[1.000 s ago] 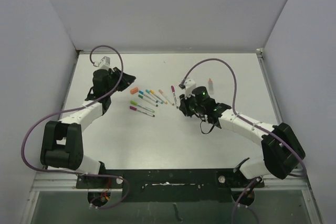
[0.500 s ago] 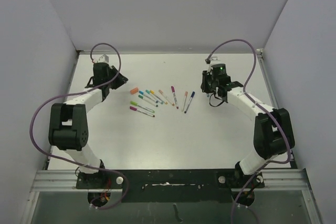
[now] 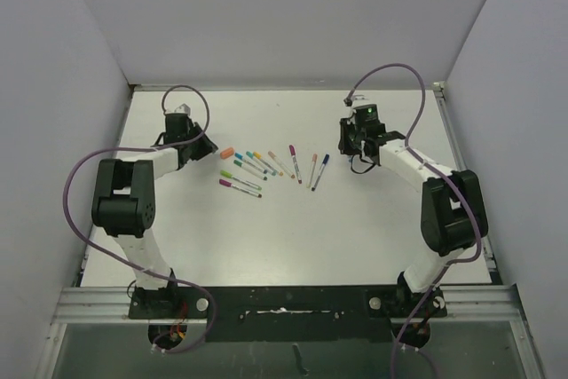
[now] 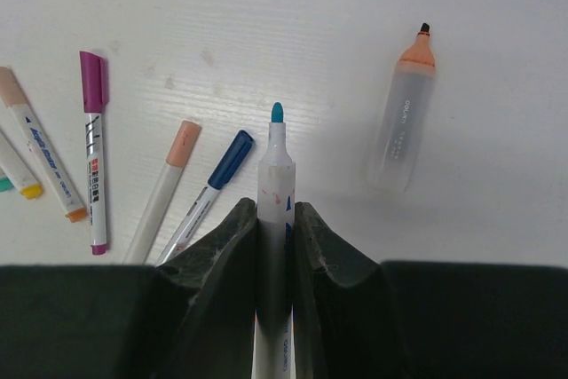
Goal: Open the pen caps
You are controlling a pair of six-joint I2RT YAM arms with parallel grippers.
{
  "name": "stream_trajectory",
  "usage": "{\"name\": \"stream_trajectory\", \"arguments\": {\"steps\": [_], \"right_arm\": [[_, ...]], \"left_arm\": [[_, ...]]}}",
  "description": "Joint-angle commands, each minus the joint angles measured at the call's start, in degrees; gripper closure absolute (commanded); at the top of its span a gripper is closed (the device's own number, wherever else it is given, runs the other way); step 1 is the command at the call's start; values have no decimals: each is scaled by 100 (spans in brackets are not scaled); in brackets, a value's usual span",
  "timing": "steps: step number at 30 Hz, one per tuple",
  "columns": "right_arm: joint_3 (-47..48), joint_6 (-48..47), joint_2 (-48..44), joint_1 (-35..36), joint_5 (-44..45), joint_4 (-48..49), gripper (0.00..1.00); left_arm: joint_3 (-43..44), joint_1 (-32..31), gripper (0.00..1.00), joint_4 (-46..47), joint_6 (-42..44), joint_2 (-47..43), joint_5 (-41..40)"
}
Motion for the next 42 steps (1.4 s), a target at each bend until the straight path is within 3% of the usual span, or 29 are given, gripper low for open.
{"name": "stream_trajectory", "arguments": {"steps": [1, 9, 31, 36, 42], "right_arm": [[303, -62, 33, -42, -24, 102, 100], [390, -83, 165, -48, -23, 104, 100], [800, -237, 1114, -43, 458, 317, 100], [977, -279, 1356, -61, 557, 377, 100], [1184, -322, 1627, -109, 630, 398, 100]], "left_arm": [[192, 26, 100, 184, 142, 138, 28], [96, 28, 96, 291, 132, 301, 131], [-215, 197, 70, 440, -56, 185, 325], [-485, 298, 62, 553, -145, -240, 305], [-1018, 377, 61, 790, -297, -1350, 283]]}}
